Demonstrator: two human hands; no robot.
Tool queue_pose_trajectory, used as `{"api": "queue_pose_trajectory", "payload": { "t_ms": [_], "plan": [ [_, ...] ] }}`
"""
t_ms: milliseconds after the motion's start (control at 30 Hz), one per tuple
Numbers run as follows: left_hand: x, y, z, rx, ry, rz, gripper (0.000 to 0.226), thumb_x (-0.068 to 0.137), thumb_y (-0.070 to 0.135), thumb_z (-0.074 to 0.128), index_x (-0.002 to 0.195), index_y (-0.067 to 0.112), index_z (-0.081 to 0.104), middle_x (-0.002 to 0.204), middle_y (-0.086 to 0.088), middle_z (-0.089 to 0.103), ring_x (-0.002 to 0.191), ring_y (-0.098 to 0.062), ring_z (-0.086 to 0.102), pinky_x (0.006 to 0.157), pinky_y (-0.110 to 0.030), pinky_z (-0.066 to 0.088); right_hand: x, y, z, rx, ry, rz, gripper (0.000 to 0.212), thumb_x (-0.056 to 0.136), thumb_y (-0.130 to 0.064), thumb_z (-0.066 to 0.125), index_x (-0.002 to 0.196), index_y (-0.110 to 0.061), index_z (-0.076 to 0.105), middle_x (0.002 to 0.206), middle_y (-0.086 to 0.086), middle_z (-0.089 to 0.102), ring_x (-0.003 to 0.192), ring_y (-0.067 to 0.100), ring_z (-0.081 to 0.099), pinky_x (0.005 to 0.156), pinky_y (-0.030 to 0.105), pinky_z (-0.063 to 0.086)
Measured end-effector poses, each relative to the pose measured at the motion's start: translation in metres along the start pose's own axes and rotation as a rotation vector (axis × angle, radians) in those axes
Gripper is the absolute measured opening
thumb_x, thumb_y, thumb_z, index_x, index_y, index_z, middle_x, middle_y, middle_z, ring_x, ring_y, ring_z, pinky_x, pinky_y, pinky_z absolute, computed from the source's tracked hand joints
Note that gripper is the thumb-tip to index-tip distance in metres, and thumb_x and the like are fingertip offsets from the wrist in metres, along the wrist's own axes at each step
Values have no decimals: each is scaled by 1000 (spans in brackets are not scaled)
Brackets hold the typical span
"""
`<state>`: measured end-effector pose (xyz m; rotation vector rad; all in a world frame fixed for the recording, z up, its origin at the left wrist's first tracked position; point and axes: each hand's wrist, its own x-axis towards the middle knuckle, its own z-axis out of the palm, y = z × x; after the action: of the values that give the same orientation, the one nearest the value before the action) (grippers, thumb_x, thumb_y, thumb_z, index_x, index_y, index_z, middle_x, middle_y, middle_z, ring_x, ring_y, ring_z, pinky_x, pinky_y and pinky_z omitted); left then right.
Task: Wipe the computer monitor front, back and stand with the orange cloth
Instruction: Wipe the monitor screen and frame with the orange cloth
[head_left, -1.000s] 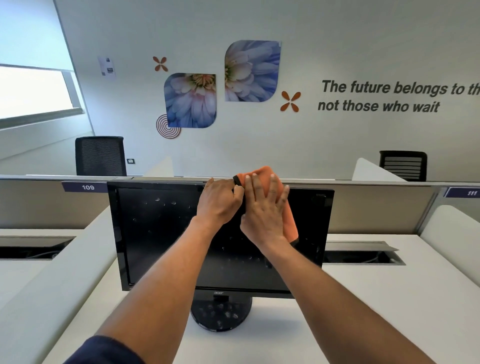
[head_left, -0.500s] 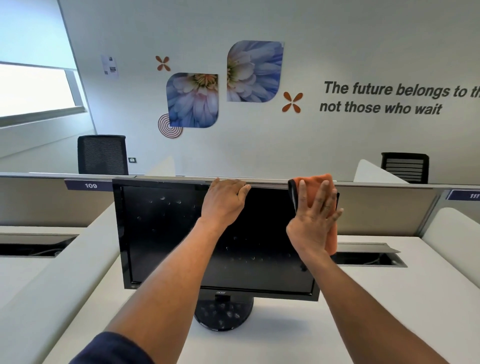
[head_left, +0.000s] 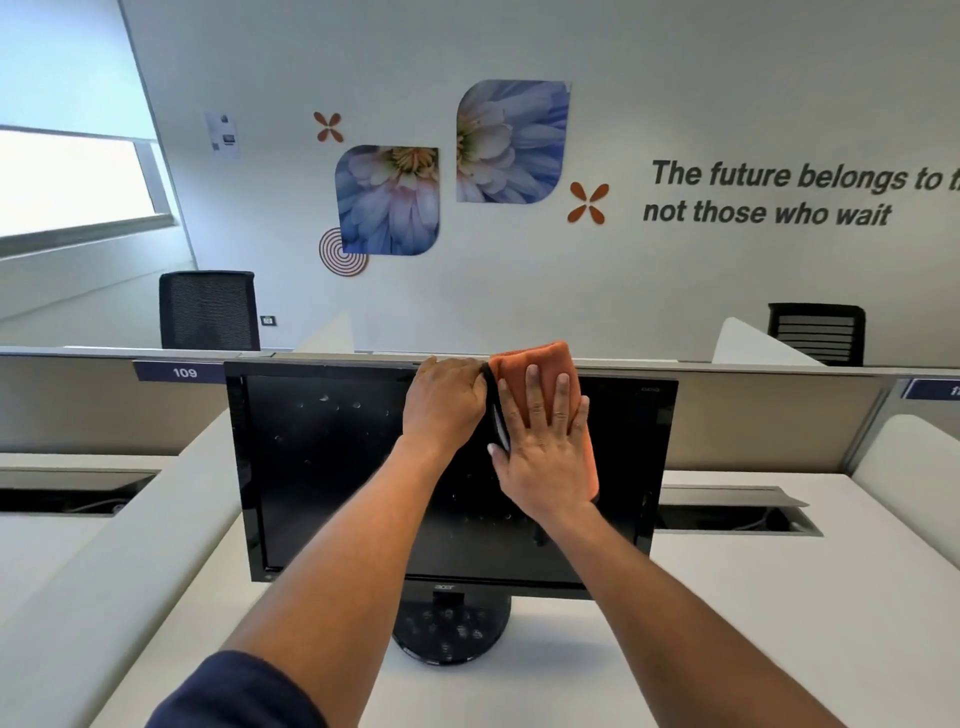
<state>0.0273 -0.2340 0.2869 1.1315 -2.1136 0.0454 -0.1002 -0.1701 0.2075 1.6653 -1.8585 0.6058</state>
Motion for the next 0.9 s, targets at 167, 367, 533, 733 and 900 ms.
{"api": "queue_pose_trajectory", "payload": {
  "t_ms": [167,367,533,733,900],
  "plan": [
    [4,-1,7,-17,-23,10,36,101,40,42,116,22,70,119,8,69,117,-14,58,114,-36,26,-14,49,13,-33,38,226,72,95,-56,39,155,-25,15,162,15,3,146,45,-1,115,64,6],
    [10,4,9,14,-26,-9,36,102,41,41,108,24,72,110,8,72,106,-14,62,112,-35,29,-23,66,22,40,59,470,73,94,-47,40,155,-15,16,160,20,-1,144,50,2,112,68,15],
    [14,7,1,35,-29,-68,33,101,37,44,107,23,73,106,0,73,104,-25,60,101,-33,36,-24,33,32,33,34,230,71,94,-43,38,155,-18,13,162,16,2,145,47,-2,114,66,9],
    [23,9,3,33,-75,-103,34,100,37,44,101,21,73,101,-4,73,101,-26,61,89,-33,40,-29,14,44,-5,8,-15,69,96,-48,42,155,-29,12,163,7,3,148,38,0,115,63,11],
    [24,6,6,3,-66,-99,35,102,37,42,109,22,72,105,-1,72,106,-24,59,99,-34,38,-16,35,46,71,43,470,71,94,-52,36,155,-26,11,162,15,0,146,47,1,112,69,6]
  ]
}}
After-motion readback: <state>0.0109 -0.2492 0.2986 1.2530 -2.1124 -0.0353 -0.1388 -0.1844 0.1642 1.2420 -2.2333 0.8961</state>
